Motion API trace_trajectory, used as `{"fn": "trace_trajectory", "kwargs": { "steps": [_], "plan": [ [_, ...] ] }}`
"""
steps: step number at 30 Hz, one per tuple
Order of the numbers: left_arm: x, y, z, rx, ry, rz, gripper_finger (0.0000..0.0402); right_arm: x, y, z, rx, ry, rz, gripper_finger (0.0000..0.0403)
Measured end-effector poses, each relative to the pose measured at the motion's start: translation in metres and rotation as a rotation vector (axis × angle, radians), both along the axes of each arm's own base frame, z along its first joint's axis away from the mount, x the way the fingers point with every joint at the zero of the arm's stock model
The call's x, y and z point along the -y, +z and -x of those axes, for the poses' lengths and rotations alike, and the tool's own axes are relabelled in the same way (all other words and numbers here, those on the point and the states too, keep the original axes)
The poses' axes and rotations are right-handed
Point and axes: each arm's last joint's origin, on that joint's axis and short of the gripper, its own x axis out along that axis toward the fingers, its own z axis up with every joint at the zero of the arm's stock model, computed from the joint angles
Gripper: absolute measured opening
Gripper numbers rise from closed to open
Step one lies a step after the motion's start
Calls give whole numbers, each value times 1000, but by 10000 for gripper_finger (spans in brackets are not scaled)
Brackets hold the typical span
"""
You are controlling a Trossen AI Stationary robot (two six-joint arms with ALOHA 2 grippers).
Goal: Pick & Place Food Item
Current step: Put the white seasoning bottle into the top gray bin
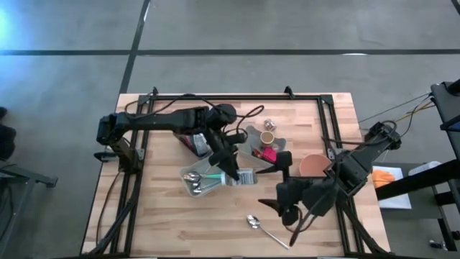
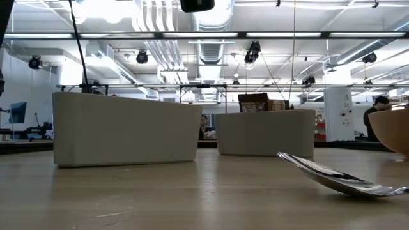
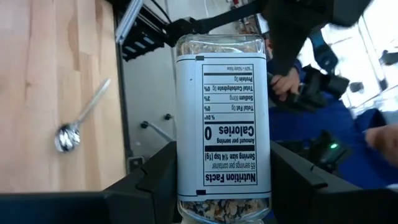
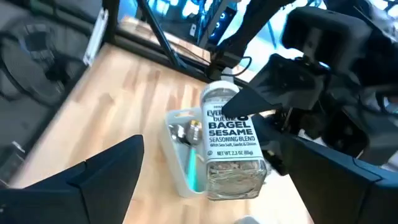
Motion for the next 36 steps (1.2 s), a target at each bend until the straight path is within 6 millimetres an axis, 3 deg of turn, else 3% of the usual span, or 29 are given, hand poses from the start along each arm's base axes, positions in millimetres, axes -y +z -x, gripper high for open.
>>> {"fn": "trace_trajectory", "kwargs": {
  "steps": [8,18,29,36],
  "plan": [
    [-11,7,-2,-44,13,107,185,10,-3,-3,-45,6,141,374],
    [-11,13,-4,59,-9,89,185,33,-1,-18,-23,-92,3,375],
    [-10,18,-6,194,-48,49,185,26,-14,-37,-58,-26,-41,372],
    [-9,18,-6,203,-75,52,185,25,-13,-40,-34,-31,-57,296]
  ]
}}
